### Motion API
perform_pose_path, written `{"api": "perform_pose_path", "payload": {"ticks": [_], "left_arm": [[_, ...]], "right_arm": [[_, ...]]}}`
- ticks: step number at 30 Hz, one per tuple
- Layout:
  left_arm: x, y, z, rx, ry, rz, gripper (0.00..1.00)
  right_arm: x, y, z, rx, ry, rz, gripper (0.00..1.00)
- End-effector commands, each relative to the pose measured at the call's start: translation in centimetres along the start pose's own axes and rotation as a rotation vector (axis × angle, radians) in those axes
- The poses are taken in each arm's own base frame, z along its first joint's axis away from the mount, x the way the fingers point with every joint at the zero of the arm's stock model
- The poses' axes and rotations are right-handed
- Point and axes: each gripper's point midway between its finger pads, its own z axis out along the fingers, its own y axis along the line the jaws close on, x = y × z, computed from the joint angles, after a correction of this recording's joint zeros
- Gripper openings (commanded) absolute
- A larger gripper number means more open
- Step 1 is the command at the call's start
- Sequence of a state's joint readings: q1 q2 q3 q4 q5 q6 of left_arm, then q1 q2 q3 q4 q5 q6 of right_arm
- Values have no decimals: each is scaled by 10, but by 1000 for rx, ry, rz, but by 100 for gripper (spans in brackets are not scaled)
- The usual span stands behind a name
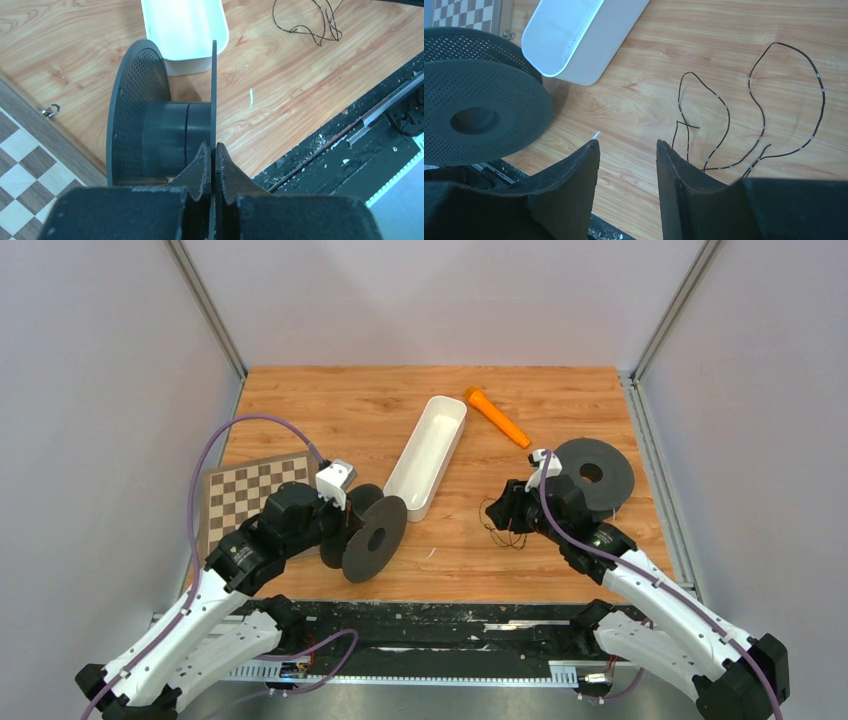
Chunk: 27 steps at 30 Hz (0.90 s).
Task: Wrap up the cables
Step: Place the cable reel at the center of the board.
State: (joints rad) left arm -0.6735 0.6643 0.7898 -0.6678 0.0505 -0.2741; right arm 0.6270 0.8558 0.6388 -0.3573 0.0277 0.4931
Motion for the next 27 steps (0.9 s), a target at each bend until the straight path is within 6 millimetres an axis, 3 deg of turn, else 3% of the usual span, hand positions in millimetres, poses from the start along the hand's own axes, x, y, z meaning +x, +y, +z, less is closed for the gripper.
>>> {"api": "perform_pose_path", "payload": {"ticks": [1, 12, 21, 27], "left_arm": [[-16, 9, 5, -62, -63, 36, 3], [-14, -6, -1, 11, -51, 29, 36], [-24, -21, -6, 85, -80, 13, 45], [-34, -30, -8, 127, -116, 7, 47]], "right_arm": [[-6, 6, -1, -30, -34, 14, 45], [-4, 4, 0, -25, -33, 8, 46], [0, 2, 1, -27, -22, -18, 46], [30, 3, 12, -68, 106, -90, 43]]}}
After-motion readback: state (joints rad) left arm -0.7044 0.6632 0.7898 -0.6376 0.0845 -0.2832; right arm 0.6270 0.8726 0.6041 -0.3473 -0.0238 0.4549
